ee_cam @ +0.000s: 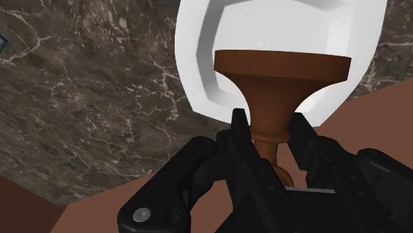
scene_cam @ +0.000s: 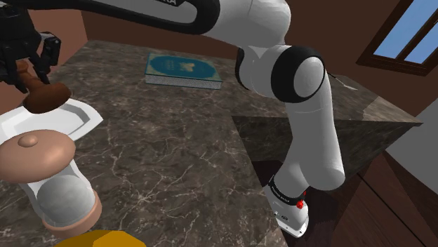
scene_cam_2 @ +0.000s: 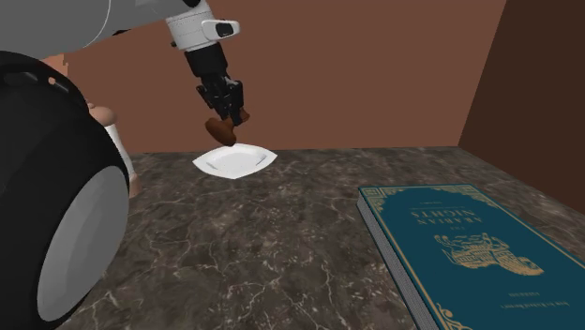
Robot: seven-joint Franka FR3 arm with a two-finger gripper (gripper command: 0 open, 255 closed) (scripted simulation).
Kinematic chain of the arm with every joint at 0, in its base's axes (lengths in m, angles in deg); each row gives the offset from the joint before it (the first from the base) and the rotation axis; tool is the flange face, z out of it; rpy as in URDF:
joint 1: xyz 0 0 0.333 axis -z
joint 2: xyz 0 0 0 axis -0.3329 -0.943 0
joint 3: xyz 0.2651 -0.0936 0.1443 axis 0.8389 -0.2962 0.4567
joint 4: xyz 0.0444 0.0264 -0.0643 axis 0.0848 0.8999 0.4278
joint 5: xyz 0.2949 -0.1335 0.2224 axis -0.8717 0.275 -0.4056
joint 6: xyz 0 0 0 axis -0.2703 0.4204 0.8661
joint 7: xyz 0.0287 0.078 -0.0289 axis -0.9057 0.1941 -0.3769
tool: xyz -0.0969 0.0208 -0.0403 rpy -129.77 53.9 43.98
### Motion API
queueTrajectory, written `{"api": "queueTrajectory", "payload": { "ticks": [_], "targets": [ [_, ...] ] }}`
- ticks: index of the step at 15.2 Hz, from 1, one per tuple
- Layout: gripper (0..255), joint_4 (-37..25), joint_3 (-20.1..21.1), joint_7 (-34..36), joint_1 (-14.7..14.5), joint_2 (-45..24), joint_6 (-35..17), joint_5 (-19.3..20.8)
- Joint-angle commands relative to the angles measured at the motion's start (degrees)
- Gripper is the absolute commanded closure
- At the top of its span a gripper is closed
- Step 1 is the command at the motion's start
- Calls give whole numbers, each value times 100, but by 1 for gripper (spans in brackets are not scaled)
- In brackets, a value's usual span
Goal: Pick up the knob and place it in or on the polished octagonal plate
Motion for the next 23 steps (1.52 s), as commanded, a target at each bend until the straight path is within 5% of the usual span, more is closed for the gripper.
{"api": "queueTrajectory", "payload": {
  "ticks": [1, 12, 20, 21, 23],
  "targets": [
    [255, -26, -27, 39, -43, -98, -57, 42],
    [255, 1562, 76, 402, 499, 278, -1143, -97],
    [255, 1560, 82, 404, 502, 275, -1141, -92],
    [0, 1627, 96, 431, 512, 323, -1152, -108],
    [0, 1647, 99, 427, 526, 339, -1158, -115]
  ]
}}
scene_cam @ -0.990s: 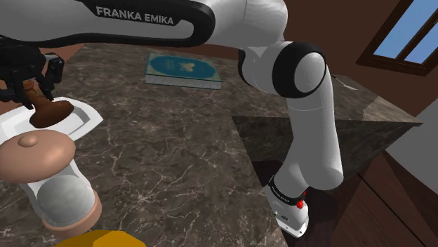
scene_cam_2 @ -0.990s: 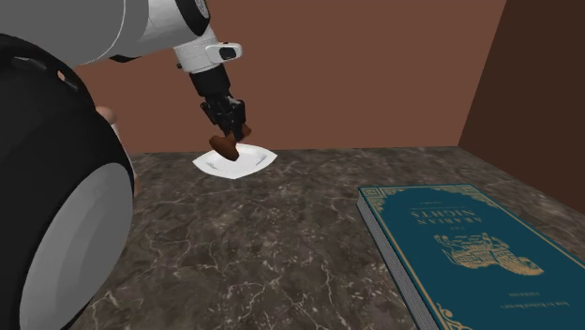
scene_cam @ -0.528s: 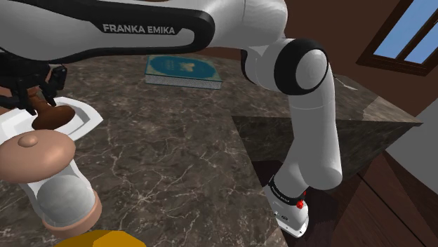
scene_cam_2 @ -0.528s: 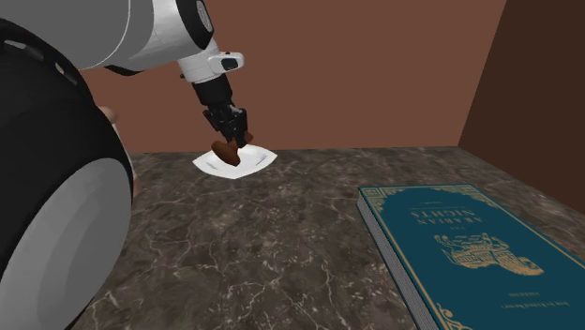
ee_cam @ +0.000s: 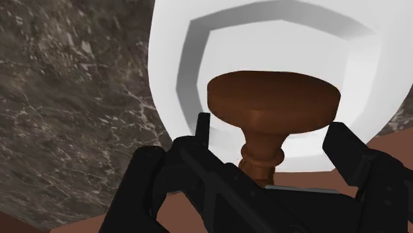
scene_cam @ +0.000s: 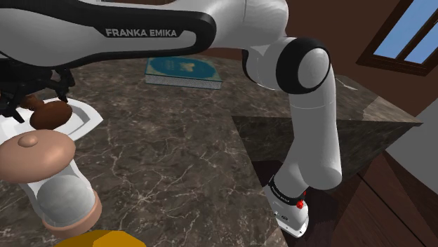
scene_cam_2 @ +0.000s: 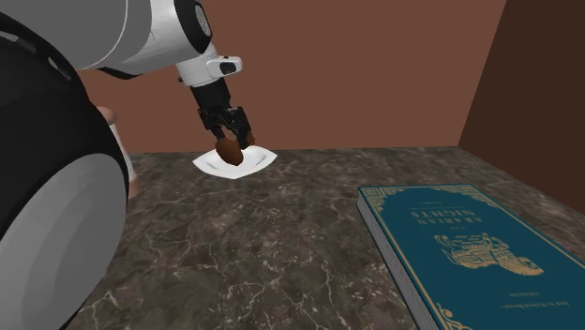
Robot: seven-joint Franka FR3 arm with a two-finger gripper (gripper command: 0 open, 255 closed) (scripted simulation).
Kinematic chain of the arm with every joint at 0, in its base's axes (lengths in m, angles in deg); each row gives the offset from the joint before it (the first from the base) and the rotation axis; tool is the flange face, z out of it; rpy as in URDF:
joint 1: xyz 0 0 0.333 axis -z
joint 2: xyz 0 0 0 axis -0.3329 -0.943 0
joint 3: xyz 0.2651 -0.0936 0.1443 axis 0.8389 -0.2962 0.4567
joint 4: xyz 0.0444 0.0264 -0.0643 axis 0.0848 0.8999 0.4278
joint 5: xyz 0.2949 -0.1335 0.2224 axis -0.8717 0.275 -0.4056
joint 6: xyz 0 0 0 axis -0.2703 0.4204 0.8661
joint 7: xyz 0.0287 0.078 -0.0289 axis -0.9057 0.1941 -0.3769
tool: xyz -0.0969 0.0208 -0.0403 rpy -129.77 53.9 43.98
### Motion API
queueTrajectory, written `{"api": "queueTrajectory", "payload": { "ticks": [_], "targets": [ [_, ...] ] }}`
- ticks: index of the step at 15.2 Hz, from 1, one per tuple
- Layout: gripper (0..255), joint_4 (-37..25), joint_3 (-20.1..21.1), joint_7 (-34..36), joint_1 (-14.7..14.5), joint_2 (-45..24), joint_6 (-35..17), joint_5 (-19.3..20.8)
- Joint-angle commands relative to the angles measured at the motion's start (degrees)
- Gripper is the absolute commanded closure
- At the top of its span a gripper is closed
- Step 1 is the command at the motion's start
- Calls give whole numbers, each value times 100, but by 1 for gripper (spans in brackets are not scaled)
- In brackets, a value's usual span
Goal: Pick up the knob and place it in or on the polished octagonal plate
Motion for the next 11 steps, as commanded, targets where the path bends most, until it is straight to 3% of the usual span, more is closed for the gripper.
{"api": "queueTrajectory", "payload": {
  "ticks": [1, 3, 7, 11],
  "targets": [
    [0, 5, 0, -2, 0, -5, 6, -3],
    [0, -71, -15, -22, -21, -61, 21, 17],
    [0, -880, -7, -155, -331, -97, 748, 32],
    [0, -880, -8, -155, -331, -97, 747, 32]
  ]
}}
